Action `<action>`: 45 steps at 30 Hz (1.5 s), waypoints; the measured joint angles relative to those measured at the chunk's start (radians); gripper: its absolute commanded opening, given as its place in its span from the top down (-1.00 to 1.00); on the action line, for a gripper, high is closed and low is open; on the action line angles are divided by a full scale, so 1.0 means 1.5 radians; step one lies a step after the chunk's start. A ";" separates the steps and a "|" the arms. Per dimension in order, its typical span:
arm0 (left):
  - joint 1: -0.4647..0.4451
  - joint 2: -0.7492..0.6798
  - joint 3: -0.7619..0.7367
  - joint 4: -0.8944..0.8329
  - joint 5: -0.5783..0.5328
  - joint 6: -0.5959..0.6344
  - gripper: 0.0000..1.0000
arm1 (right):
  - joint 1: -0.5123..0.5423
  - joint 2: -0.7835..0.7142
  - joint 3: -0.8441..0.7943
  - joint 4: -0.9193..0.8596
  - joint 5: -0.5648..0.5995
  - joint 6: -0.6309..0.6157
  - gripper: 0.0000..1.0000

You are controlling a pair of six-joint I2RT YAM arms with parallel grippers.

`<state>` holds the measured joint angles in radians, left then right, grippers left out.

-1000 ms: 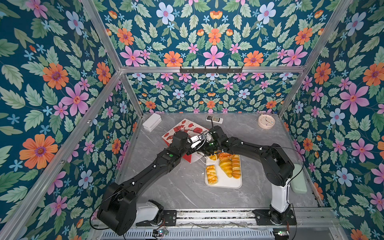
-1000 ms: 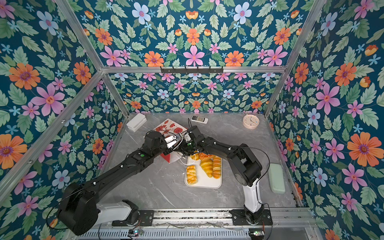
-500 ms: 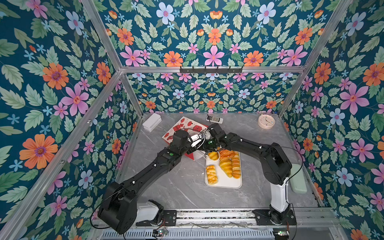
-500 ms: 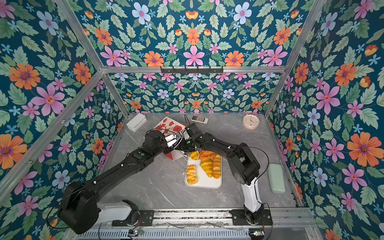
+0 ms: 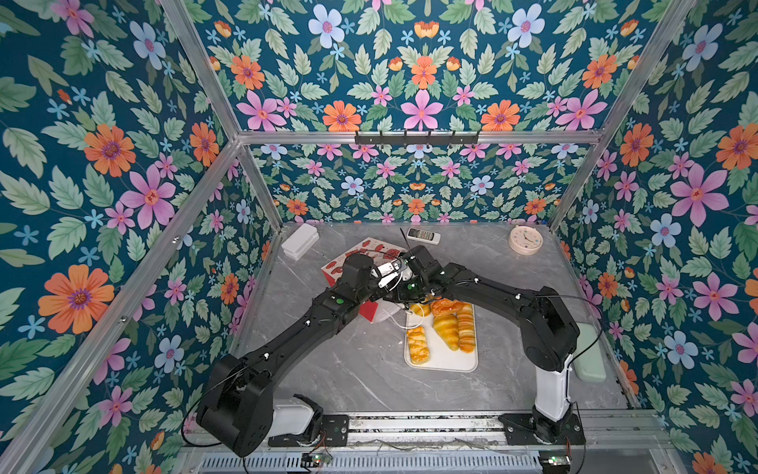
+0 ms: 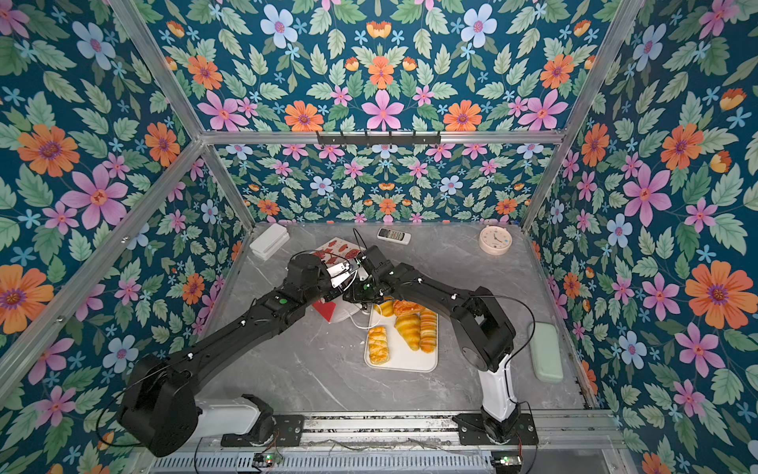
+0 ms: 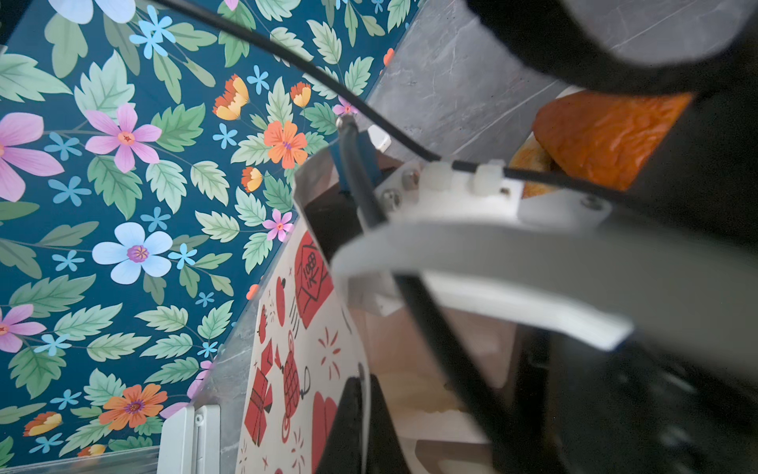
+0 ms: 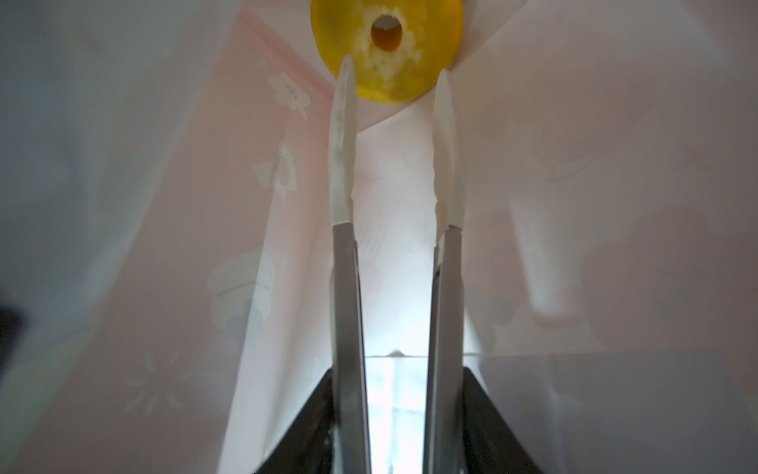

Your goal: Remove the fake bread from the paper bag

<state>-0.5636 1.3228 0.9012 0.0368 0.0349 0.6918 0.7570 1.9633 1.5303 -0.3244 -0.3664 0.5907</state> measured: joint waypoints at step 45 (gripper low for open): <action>-0.001 -0.028 -0.117 0.086 0.001 -0.055 1.00 | -0.013 0.082 -0.108 0.288 -0.086 0.150 0.14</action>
<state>-0.5644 1.2804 0.7261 0.1654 0.0364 0.6086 0.7368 2.0857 1.3689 0.1078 -0.4957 0.8158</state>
